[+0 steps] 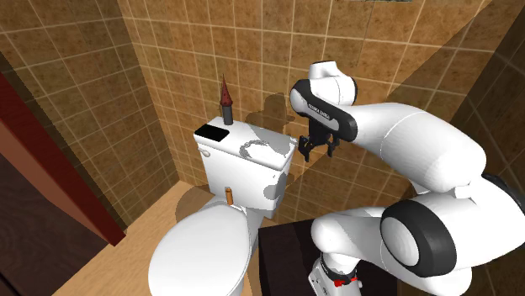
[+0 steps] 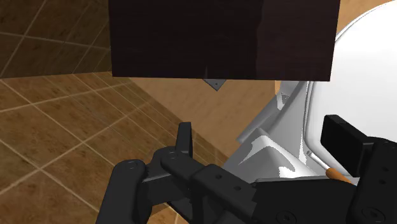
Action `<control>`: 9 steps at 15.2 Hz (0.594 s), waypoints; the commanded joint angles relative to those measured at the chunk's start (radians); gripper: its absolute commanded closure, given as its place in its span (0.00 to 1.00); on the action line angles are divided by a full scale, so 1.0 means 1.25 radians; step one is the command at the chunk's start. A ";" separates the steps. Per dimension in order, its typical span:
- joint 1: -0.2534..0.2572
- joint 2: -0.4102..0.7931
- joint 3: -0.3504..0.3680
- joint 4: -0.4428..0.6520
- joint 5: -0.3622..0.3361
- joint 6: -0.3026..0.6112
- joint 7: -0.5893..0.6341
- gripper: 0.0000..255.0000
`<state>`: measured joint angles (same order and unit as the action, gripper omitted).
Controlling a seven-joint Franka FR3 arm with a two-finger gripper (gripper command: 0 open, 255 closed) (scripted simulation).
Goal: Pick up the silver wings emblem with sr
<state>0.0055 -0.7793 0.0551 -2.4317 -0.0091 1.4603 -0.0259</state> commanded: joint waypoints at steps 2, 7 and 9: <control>0.004 0.018 0.012 0.003 0.012 0.020 0.015 0.00; 0.021 0.120 0.070 0.032 0.059 0.119 0.084 0.00; 0.027 0.164 0.092 0.051 0.072 0.157 0.111 0.00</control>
<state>0.0334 -0.5961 0.1543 -2.3788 0.0702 1.6363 0.0932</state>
